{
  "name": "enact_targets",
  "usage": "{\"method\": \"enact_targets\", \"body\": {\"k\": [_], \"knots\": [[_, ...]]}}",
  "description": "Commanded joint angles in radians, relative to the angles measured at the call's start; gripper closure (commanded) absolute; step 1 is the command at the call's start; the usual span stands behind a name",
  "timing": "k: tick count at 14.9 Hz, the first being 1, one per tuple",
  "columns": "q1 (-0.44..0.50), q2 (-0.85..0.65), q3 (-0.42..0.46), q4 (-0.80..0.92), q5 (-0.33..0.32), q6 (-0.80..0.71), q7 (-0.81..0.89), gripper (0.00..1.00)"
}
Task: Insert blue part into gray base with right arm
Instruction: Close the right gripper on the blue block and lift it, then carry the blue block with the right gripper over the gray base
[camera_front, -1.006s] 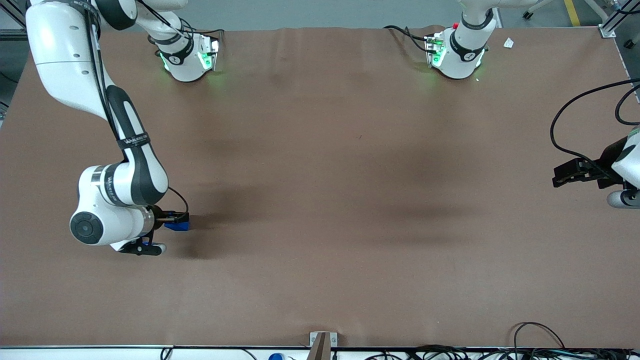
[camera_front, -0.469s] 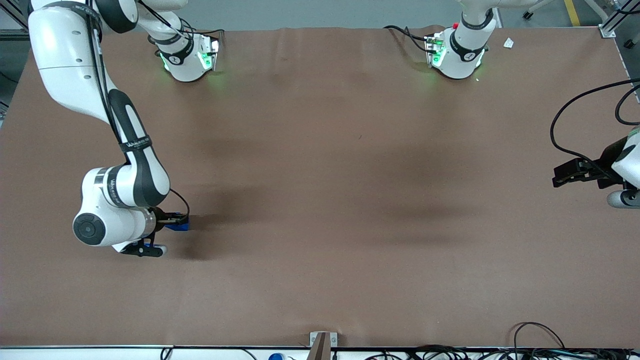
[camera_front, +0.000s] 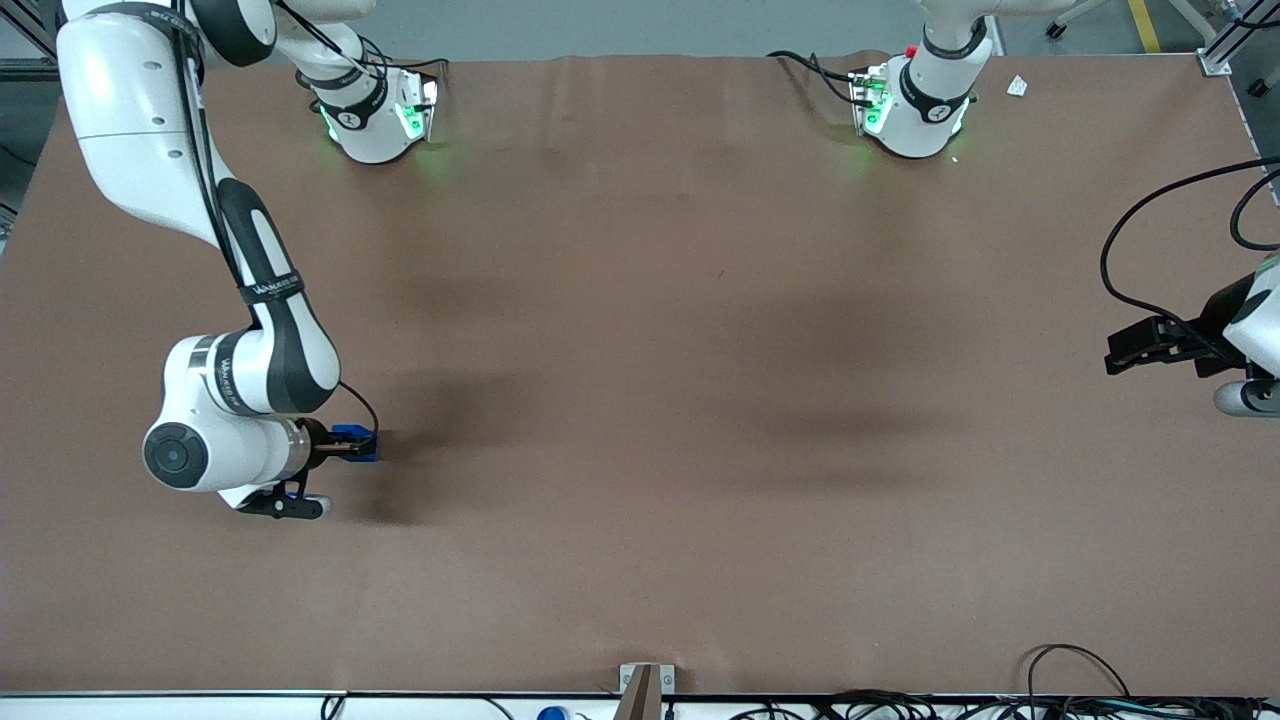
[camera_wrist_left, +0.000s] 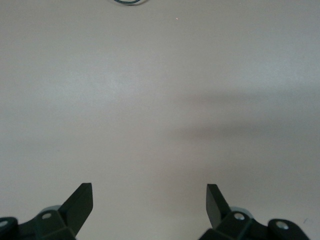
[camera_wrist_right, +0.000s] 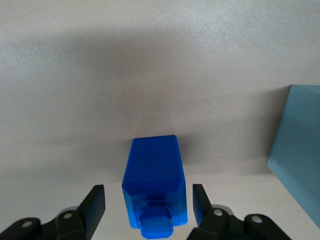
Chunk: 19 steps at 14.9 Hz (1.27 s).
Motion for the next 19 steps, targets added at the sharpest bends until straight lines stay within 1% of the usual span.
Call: {"method": "enact_targets", "body": {"k": [1,5,12,15,19], "knots": [[-0.009,-0.011,0.003,-0.072,0.013,0.093,0.003,0.21],[-0.011,-0.012,0.001,-0.080,0.013,0.098,0.003,0.20],[-0.011,-0.018,0.001,-0.071,0.013,0.033,0.006,0.20],[-0.009,-0.020,0.001,-0.058,0.013,0.027,0.003,0.24],[-0.006,-0.020,0.001,-0.034,0.011,-0.002,0.003,0.27]]}}
